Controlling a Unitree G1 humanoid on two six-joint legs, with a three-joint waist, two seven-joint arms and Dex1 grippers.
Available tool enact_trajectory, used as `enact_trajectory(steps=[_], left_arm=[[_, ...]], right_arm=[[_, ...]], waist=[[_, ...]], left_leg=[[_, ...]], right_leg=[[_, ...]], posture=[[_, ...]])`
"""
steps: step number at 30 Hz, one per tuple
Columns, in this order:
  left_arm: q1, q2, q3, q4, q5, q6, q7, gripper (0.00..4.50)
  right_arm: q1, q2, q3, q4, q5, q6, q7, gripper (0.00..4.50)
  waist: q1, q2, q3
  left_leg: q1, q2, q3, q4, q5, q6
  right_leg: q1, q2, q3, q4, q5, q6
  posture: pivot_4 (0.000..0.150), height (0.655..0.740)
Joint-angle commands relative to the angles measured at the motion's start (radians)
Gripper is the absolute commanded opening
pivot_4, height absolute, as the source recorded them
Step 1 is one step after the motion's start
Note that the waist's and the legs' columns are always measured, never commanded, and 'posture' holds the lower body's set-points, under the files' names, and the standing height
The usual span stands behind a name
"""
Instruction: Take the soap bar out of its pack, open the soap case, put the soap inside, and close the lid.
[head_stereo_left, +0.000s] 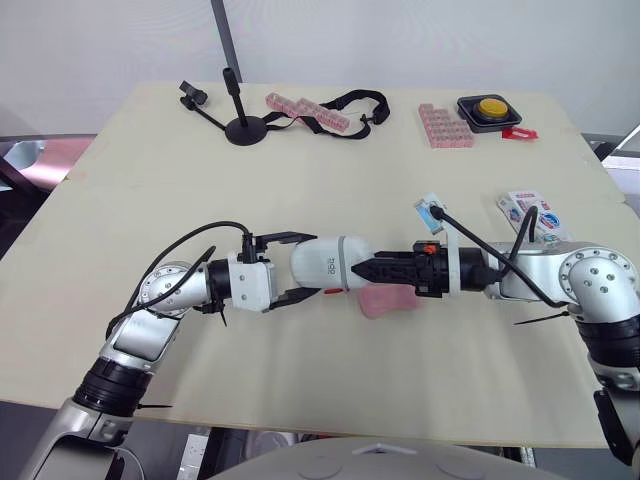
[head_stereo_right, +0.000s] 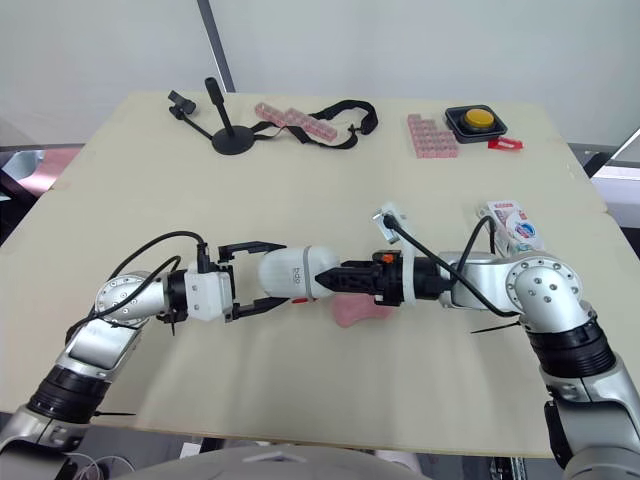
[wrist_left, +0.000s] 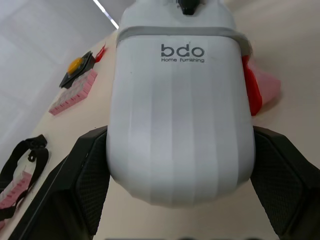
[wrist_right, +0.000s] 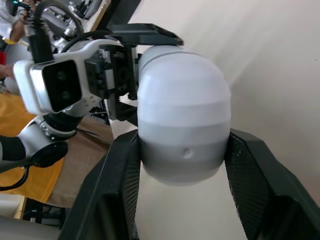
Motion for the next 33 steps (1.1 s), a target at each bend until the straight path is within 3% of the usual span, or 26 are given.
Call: enact_trajectory(steps=[1, 10, 25, 28, 33], left_arm=[[-0.004, -0.003, -0.003, -0.031, -0.018, -0.026, 0.009, 3.46], [-0.003, -0.002, -0.003, -0.026, -0.020, -0.022, 0.009, 3.46], [0.005, 0.016, 0.006, -0.003, -0.043, 0.007, -0.005, 3.46], [0.015, 0.015, 0.006, -0.004, -0.064, 0.043, -0.011, 3.46], [0.021, 0.011, 0.001, -0.006, -0.079, 0.072, -0.021, 3.46]], right_arm=[[-0.023, 0.006, -0.011, -0.001, -0.007, -0.001, -0.001, 1.98], [-0.021, -0.006, -0.020, -0.007, 0.012, 0.021, 0.030, 1.98], [0.040, -0.210, -0.129, 0.050, 0.011, 0.098, 0.151, 1.98], [0.056, -0.337, -0.181, 0.109, -0.115, 0.124, 0.254, 1.98], [0.038, -0.543, -0.065, 0.150, -0.539, -0.026, 0.507, 1.98]], waist=[[0.000, 0.000, 0.000], [0.000, 0.000, 0.000], [0.003, 0.000, 0.000], [0.006, 0.000, 0.000], [0.003, 0.000, 0.000]], left_leg=[[0.000, 0.000, 0.000, 0.000, 0.000, 0.000], [0.000, 0.000, 0.000, 0.000, 0.000, 0.000], [-0.001, 0.000, 0.000, 0.000, 0.000, 0.000], [-0.001, 0.000, 0.000, 0.000, 0.000, 0.000], [-0.002, 0.000, 0.000, 0.000, 0.000, 0.000]], right_leg=[[0.000, 0.000, 0.000, 0.000, 0.000, 0.000], [0.000, 0.000, 0.000, 0.000, 0.000, 0.000], [0.000, 0.000, 0.000, 0.000, 0.000, 0.000], [0.000, 0.000, 0.000, -0.001, 0.000, 0.000], [0.001, 0.000, 0.000, -0.003, 0.000, 0.000]], posture=[[0.150, 0.7400], [0.150, 0.7400], [0.150, 0.7400], [0.150, 0.7400], [0.150, 0.7400]])
